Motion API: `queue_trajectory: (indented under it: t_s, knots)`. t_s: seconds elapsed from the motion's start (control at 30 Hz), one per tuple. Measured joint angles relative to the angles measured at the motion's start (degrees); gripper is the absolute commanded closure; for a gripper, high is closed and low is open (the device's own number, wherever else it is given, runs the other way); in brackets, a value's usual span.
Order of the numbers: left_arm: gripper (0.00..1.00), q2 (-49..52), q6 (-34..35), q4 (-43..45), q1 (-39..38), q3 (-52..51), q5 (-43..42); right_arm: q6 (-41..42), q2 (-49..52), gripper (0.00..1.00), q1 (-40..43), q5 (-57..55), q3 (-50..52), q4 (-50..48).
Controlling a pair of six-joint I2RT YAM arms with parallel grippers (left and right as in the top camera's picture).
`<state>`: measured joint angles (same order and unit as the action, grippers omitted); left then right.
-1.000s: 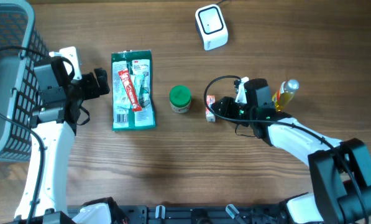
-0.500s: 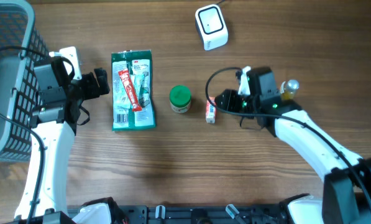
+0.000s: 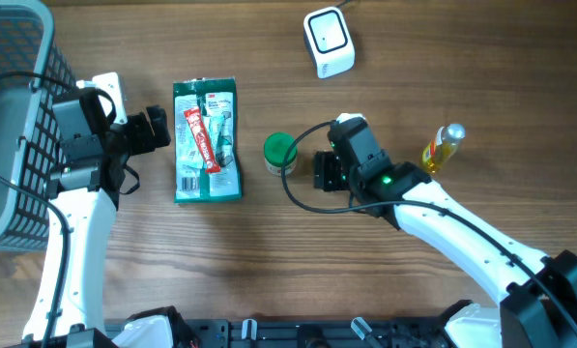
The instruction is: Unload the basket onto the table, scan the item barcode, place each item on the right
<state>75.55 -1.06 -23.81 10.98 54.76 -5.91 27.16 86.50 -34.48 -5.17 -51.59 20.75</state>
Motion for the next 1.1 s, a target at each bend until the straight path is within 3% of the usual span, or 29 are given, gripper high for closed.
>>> queue_trajectory:
  t_s: [0.07,0.1,0.13,0.3,0.37,0.53,0.6,0.67,0.7,0.73,0.8,0.83,0.9,1.1]
  knots:
    - [0.00,0.0,0.0,0.0,0.0,0.0,0.0,0.0,1.9,0.01,-0.2,-1.2,0.0,-1.7]
    - [0.00,0.0,0.0,0.0,0.0,0.0,0.0,0.0,2.5,0.15,-0.2,-1.2,0.0,-2.8]
    - [0.00,0.0,0.0,0.0,0.0,0.0,0.0,0.0,3.0,0.20,-0.2,-1.2,0.0,-3.1]
    - [0.00,0.0,0.0,0.0,0.0,0.0,0.0,2.8,6.8,0.33,-0.2,-1.0,0.0,-3.2]
    - [0.00,0.0,0.0,0.0,0.0,0.0,0.0,3.8,8.7,0.44,-0.2,-1.0,0.0,-3.5]
    - [0.00,0.0,0.0,0.0,0.0,0.0,0.0,4.5,8.9,0.51,-0.2,-1.0,0.0,-3.7]
    - [0.00,0.0,0.0,0.0,0.0,0.0,0.0,4.5,8.9,0.66,-0.2,-1.1,0.0,-3.7]
    - [0.00,0.0,0.0,0.0,0.0,0.0,0.0,4.7,9.5,0.71,-0.2,-1.1,0.0,-3.7]
    - [0.00,0.0,0.0,0.0,0.0,0.0,0.0,4.7,10.1,0.71,-0.2,-1.1,0.0,-3.8]
    - [0.00,0.0,0.0,0.0,0.0,0.0,0.0,4.9,10.3,0.53,-0.2,-1.1,0.0,-3.9]
    - [0.00,0.0,0.0,0.0,0.0,0.0,0.0,5.2,10.4,0.34,-0.2,-1.1,0.0,-4.6]
    - [0.00,0.0,0.0,0.0,0.0,0.0,0.0,5.6,10.4,0.34,-0.2,-1.1,0.0,-4.9]
    - [0.00,0.0,0.0,0.0,0.0,0.0,0.0,5.8,10.4,0.61,-0.2,-1.1,0.0,-5.0]
    - [0.00,0.0,0.0,0.0,0.0,0.0,0.0,4.3,10.1,0.68,-0.2,-2.7,-0.1,-1.7]
